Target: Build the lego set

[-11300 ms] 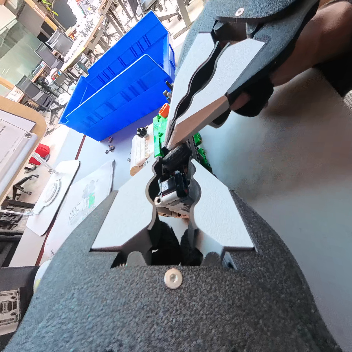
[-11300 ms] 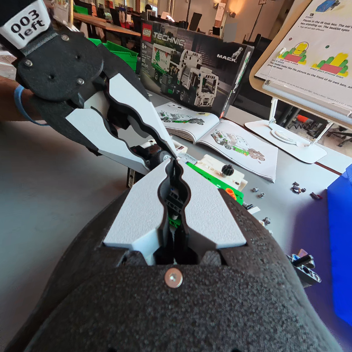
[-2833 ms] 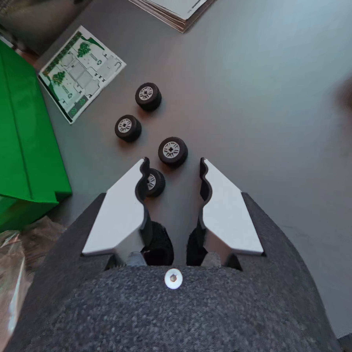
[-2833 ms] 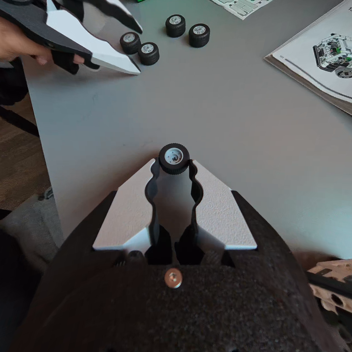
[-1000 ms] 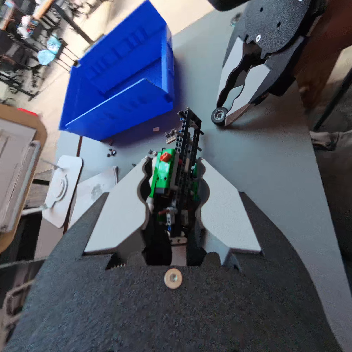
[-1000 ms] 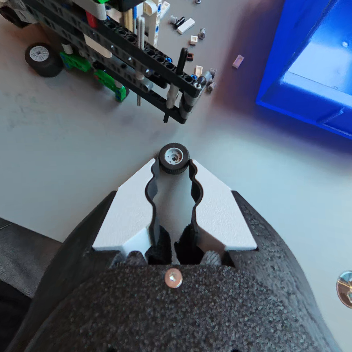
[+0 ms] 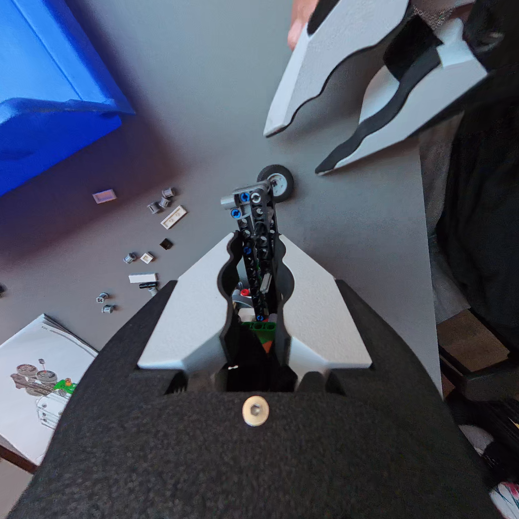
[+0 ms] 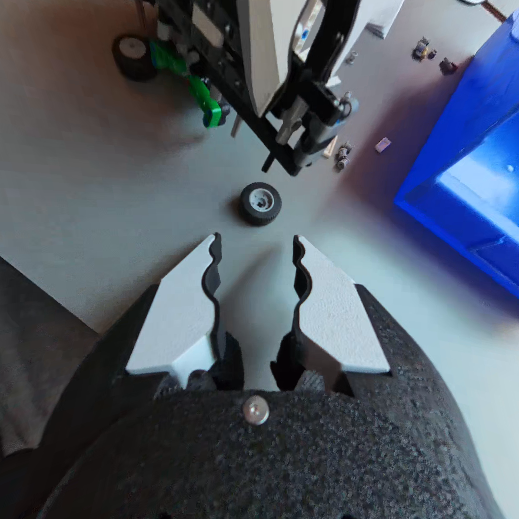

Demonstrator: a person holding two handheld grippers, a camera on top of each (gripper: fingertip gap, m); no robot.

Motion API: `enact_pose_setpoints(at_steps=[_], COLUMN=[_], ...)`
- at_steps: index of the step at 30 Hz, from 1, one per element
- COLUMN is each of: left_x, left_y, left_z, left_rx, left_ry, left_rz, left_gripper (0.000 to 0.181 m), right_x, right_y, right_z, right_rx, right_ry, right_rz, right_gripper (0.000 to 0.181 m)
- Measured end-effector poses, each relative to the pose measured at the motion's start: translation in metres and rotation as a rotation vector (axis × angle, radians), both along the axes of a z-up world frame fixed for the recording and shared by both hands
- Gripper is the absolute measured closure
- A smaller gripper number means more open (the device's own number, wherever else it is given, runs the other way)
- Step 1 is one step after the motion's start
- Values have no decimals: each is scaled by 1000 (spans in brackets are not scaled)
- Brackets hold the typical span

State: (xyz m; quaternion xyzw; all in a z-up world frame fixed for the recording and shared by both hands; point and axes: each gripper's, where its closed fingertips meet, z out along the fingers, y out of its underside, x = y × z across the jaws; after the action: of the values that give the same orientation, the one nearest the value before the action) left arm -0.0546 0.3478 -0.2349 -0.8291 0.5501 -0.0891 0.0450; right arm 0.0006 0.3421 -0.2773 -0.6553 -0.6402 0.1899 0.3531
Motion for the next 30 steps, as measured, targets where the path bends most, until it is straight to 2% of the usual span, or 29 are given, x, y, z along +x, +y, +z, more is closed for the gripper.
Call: enact_pose_setpoints(at_steps=[1,5,9,11,18,23,30], left_x=[-1,-1,2,4,8,10,10], left_y=[0,1,0,0,0,2,-4], left_z=[2,5,1,-1,-3,-2,-2], left_rx=[8,27,23,28,28,64,54], left_ry=[-10,-35,-33,-30,-12,-5,19], left_rz=[-1,5,1,-2,-36,-45,-74], left_gripper=[161,161,161,161,161,161,161], right_x=[3,-6,-22,-25,-28,-30,-31], right_y=[2,13,2,2,3,-1,-5], right_z=[-2,-4,-7,-7,-4,6,11], right_rx=[9,-74,-175,-164,-106,-281,-328], right_ry=[-5,3,13,23,49,121,144], right_rz=[38,125,199,195,206,228,256], right_gripper=[133,134,135,151,152,152,152])
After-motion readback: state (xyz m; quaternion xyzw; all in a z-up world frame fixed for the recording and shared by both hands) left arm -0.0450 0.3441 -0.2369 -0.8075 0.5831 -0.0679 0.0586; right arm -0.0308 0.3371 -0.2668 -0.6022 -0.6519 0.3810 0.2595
